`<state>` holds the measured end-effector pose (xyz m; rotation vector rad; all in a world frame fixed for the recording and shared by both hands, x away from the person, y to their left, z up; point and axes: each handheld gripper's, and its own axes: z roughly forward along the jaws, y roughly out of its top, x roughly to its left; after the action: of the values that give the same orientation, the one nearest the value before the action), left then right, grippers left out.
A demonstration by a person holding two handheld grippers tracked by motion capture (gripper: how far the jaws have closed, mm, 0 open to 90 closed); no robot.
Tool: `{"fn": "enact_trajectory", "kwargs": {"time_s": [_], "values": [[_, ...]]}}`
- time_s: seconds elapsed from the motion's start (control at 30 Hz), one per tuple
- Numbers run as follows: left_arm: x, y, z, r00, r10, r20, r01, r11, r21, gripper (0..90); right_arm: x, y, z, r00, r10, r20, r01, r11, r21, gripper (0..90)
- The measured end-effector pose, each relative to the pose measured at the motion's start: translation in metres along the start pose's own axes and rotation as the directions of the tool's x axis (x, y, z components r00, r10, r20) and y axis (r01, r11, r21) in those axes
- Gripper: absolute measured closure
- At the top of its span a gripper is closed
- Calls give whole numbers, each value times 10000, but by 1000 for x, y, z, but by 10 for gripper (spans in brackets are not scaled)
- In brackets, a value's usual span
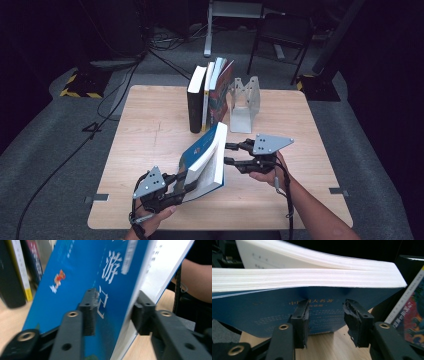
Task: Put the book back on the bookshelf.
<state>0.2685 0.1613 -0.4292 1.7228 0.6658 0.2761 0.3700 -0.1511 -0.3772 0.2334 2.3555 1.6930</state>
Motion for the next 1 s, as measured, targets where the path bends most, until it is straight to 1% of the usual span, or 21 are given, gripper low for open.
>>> {"fn": "enact_trajectory", "kwargs": {"time_s": [0.07, 0.13, 0.17, 0.2, 0.23, 0.3, 0.33, 0.4, 0.47, 0.5, 0.53, 0.57, 0.6, 0.63, 0.67, 0.7, 0.77, 0.83, 0.87, 0.9, 1.0], "values": [[3, 0, -2, 9999, -68, 98, 67, 10000, 19, 621, -2, 0, 6, 9996, 271, -87, -270, 9996, 94, 454], [5, 2, -4, 9998, -87, 166, 86, 9999, 56, 696, -5, -1, 8, 9991, 387, -165, -384, 9991, 171, 439], [6, 4, -3, 9996, -28, 278, 24, 9999, 136, 710, -5, -1, 8, 9993, 365, -126, -363, 9992, 135, 442], [6, 4, -3, 9996, -28, 278, 24, 9999, 136, 716, -5, -1, 8, 9996, 273, -35, -273, 9996, 111, 462], [7, 6, 2, 9987, 29, 502, -42, 9996, 267, 717, -4, -2, 7, 9997, 225, 45, -225, 9997, 53, 487], [8, 9, 9, 9975, -60, 700, 41, 9996, 274, 718, -7, -4, 4, 9993, 342, 145, -340, 9994, -84, 514], [8, 10, 12, 9969, -93, 777, 72, 9996, 270, 719, -8, -5, 3, 9989, 458, 81, -456, 9988, -149, 515], [9, 13, 21, 9954, -7, 959, -16, 9997, 232, 714, -11, -5, -3, 9983, 585, -63, -587, 9975, -388, 516], [12, 16, 27, 9940, -46, 1094, 38, 10000, 75, 712, -12, -2, -8, 9984, 551, 91, -547, 9979, -349, 574], [13, 18, 29, 9931, -79, 1172, 77, 10000, 29, 712, -14, -3, -9, 9977, 658, 139, -653, 9973, -342, 578], [14, 19, 33, 9926, -17, 1215, 13, 10000, 30, 712, -17, -3, -11, 9975, 687, 166, -682, 9972, -299, 578], [14, 21, 35, 9920, 113, 1258, -122, 9999, 64, 709, -18, -3, -13, 9980, 602, 204, -598, 9980, -195, 578], [14, 23, 38, 9921, 115, 1251, -117, 9999, 11, 706, -19, -2, -15, 9985, 500, 215, -498, 9987, -129, 577], [14, 23, 38, 9921, 115, 1251, -117, 9999, 11, 703, -19, -2, -16, 9990, 438, 114, -436, 9989, -172, 576], [15, 25, 43, 9912, 69, 1322, -57, 9999, -89, 703, -19, -2, -16, 9990, 438, 114, -436, 9989, -172, 576], [17, 26, 46, 9911, 86, 1330, -65, 9998, -161, 701, -17, 2, -18, 9995, 315, 13, -315, 9992, -241, 555], [19, 29, 48, 9907, 99, 1359, -69, 9997, -227, 698, -17, 7, -18, 9993, 129, 358, -125, 9998, -132, 557], [21, 29, 46, 9908, 149, 1343, -114, 9996, -266, 698, -20, 9, -17, 9991, 247, 331, -245, 9997, -64, 556], [20, 28, 43, 9912, 210, 1305, -180, 9995, -246, 698, -19, 9, -17, 9994, 201, 285, -199, 9998, -65, 556], [20, 28, 40, 9915, 320, 1258, -295, 9993, -212, 696, -17, 10, -15, 9996, 61, 274, -60, 10000, -56, 556], [18, 25, 28, 9939, 362, 1038, -340, 9992, -227, 697, -7, 15, -10, 9988, -338, 358, 340, 9994, -48, 556]]}}
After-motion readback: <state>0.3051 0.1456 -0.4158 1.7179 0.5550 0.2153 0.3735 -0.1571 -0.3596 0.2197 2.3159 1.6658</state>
